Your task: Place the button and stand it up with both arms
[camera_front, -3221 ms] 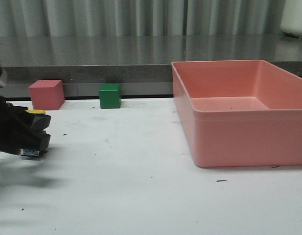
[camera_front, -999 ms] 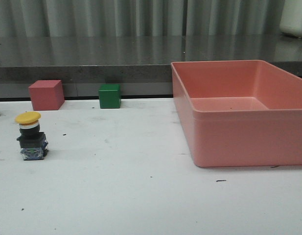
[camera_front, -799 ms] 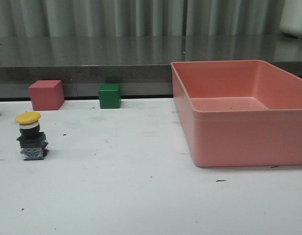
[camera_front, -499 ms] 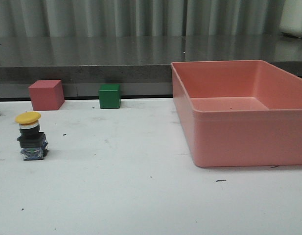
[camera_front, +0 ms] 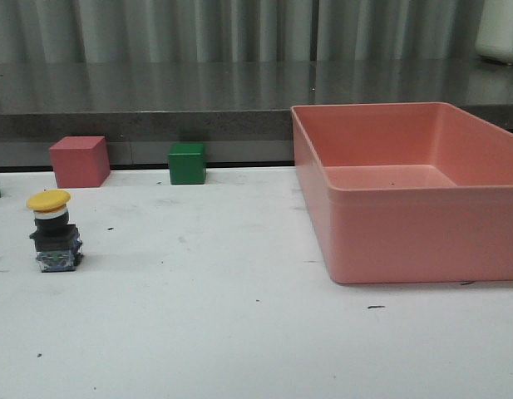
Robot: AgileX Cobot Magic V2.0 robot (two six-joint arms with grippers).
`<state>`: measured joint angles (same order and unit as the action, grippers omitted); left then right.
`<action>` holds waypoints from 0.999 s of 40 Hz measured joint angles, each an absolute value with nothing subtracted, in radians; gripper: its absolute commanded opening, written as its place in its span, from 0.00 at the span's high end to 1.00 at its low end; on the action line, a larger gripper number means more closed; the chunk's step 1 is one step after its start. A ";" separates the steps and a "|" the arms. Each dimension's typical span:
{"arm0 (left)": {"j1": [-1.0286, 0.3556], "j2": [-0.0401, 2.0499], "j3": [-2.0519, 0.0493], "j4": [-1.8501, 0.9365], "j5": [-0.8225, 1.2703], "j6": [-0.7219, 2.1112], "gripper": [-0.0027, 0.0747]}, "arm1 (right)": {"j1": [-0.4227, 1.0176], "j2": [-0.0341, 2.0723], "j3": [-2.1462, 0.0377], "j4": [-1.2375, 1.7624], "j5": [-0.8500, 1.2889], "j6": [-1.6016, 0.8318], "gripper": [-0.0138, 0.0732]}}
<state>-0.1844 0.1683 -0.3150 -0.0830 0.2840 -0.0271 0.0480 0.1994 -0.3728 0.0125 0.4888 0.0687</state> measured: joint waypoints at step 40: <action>0.000 -0.003 0.009 -0.098 0.130 -0.031 0.99 | 0.048 0.199 -0.373 0.013 0.490 0.069 0.92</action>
<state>0.0001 -0.0029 0.0092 -0.0981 0.1296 -0.0314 0.0480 0.1994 -0.3728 0.0125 0.4905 0.0687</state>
